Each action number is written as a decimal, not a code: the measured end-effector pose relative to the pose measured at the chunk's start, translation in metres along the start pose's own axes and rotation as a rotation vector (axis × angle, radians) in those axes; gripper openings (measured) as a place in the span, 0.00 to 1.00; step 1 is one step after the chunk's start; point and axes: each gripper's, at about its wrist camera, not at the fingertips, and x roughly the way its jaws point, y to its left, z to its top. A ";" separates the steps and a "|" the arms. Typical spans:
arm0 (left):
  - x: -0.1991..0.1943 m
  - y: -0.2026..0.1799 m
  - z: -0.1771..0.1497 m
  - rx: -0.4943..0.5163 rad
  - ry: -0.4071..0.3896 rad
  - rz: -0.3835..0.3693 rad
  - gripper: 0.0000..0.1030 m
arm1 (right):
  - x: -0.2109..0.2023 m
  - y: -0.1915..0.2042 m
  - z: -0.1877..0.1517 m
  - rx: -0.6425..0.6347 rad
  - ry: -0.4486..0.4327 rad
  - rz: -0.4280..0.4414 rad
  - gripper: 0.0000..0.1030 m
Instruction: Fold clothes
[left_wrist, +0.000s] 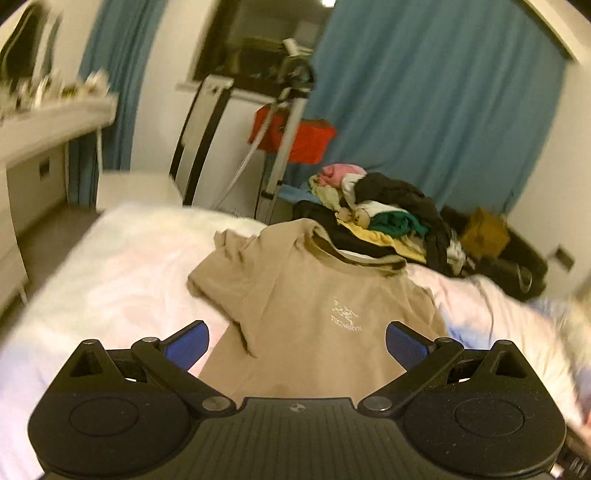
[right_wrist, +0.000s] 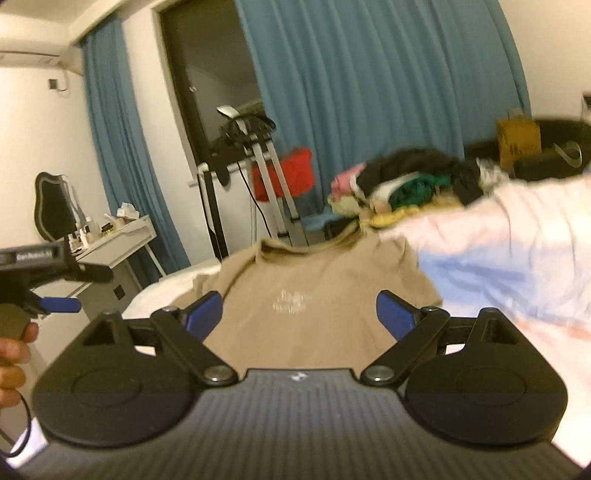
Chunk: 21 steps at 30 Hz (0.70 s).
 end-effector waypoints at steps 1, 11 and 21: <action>0.008 0.012 0.002 -0.032 -0.003 0.008 1.00 | 0.005 -0.003 -0.004 0.011 0.013 0.000 0.89; 0.118 0.112 0.028 -0.348 0.006 0.065 0.97 | 0.070 -0.032 -0.035 0.068 0.108 -0.019 0.89; 0.228 0.136 0.032 -0.432 -0.048 0.011 0.84 | 0.126 -0.038 -0.058 -0.022 0.076 -0.054 0.89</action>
